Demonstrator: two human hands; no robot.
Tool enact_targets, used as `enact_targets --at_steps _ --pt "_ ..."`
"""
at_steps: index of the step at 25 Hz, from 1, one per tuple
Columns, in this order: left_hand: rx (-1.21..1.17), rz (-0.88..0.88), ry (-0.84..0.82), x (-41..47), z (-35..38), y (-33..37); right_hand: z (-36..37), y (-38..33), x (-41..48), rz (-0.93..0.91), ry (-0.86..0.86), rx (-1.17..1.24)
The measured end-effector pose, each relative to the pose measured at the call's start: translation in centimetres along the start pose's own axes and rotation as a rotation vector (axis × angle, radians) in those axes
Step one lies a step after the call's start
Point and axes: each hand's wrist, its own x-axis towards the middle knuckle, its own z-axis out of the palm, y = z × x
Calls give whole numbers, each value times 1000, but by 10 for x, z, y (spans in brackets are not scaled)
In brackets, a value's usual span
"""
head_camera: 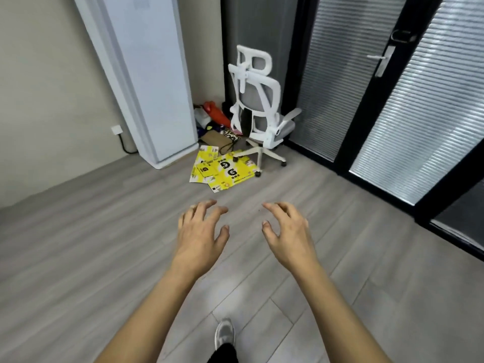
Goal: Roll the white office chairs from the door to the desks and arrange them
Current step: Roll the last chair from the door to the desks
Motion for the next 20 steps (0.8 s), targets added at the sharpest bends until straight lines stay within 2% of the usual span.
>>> enact_targets --at_steps 9,16,20 --pt "-41 26 17 305 52 -89 71 28 298 30 51 -7" --pt "-22 71 7 537 117 -146 132 93 529 43 109 53" --pt "-14 56 -11 658 142 -182 171 114 667 32 86 88"
